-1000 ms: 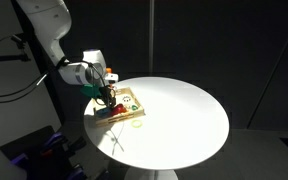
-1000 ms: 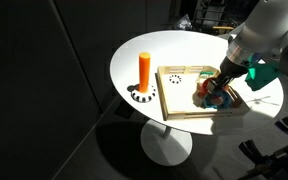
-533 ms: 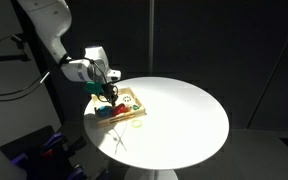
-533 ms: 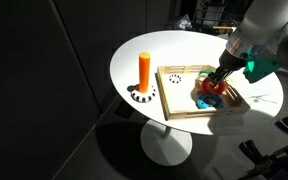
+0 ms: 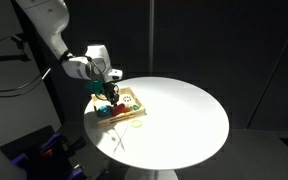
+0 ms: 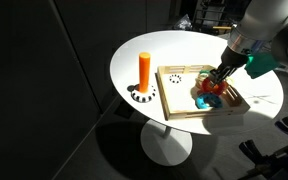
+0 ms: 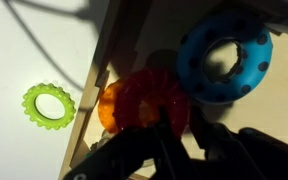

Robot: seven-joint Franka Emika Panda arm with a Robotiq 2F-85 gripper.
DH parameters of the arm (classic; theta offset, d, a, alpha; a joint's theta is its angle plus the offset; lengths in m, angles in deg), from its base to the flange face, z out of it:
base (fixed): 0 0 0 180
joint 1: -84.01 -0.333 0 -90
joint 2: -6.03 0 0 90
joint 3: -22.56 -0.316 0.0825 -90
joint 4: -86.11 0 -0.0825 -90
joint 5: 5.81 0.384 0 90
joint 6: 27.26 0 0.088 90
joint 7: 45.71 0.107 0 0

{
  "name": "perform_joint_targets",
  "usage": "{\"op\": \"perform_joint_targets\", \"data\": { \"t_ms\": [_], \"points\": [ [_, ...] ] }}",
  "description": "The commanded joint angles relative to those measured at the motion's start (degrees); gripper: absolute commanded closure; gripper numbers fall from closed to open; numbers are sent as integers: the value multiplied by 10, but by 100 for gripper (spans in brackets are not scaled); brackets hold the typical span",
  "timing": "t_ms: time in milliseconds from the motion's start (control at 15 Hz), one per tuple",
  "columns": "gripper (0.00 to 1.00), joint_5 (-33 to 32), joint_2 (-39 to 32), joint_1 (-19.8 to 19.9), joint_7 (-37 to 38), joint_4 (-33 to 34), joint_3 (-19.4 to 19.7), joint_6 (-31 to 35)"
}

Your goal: Pick up the blue ring from the tray and put it on the table

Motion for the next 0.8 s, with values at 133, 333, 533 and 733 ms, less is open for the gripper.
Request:
{"op": "perform_joint_targets", "data": {
  "t_ms": [133, 333, 533, 733],
  "points": [
    [23, 37, 9, -30, -37, 1, 24, -31],
    [1, 46, 7, -37, -33, 1, 23, -47],
    [0, 59, 5, -42, -28, 2, 22, -65],
    [0, 57, 4, -50, -14, 1, 28, -79]
  ]
}}
